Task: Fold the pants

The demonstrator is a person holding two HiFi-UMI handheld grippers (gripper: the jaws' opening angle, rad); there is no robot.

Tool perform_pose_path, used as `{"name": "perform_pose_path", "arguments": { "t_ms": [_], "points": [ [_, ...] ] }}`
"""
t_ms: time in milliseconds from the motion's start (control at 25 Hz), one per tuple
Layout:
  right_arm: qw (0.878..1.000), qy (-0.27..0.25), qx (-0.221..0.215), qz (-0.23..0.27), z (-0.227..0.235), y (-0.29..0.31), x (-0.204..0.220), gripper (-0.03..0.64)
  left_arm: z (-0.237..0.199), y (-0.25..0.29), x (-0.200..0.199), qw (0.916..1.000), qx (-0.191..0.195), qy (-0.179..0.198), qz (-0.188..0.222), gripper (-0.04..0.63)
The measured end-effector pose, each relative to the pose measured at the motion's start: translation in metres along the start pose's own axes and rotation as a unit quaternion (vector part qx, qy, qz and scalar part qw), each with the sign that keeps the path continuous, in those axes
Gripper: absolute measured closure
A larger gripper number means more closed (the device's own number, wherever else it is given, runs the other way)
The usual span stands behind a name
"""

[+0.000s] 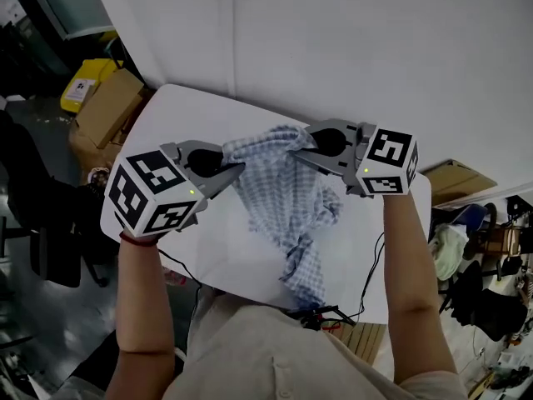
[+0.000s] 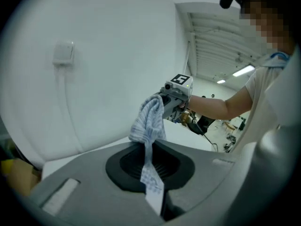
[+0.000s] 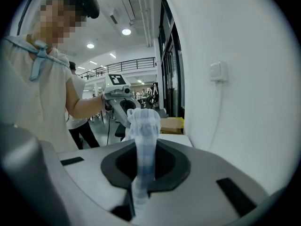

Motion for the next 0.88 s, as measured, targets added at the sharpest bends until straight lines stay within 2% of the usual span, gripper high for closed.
{"name": "perform_pose_path", "arguments": {
  "t_ms": [240,480,640,720,880],
  "points": [
    [0.997,-0.051,0.018,0.056,0.009,0.006,-0.085,0.584,-0.037,-0.067,-0.059,0.9945,-0.078,0.068,0.016,0.566],
    [0.996,-0.08,0.041,0.029,0.028,0.025,-0.138,0.584,-0.066,-0.106,-0.074,0.986,-0.132,0.101,0.016,0.566],
    [0.992,-0.1,0.076,0.034,0.046,0.038,-0.177,0.584,-0.097,-0.127,-0.09,0.9741,-0.189,0.122,0.021,0.566],
    [0.993,-0.087,0.074,0.027,0.054,0.056,-0.18,0.584,-0.111,-0.131,-0.08,0.9721,-0.204,0.115,0.003,0.566],
    [0.998,-0.044,0.042,-0.013,0.069,0.101,-0.152,0.584,-0.124,-0.124,-0.031,0.9775,-0.198,0.063,-0.034,0.566]
  ]
}}
Point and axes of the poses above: the fingertips, and each gripper's own axes: y forward along the fingers, z to its right, x out of its underside, the point moved 6 cm from there along -y, backward along the fingers, and after that the axes turned 13 degrees about -x, right-handed, at the moved point
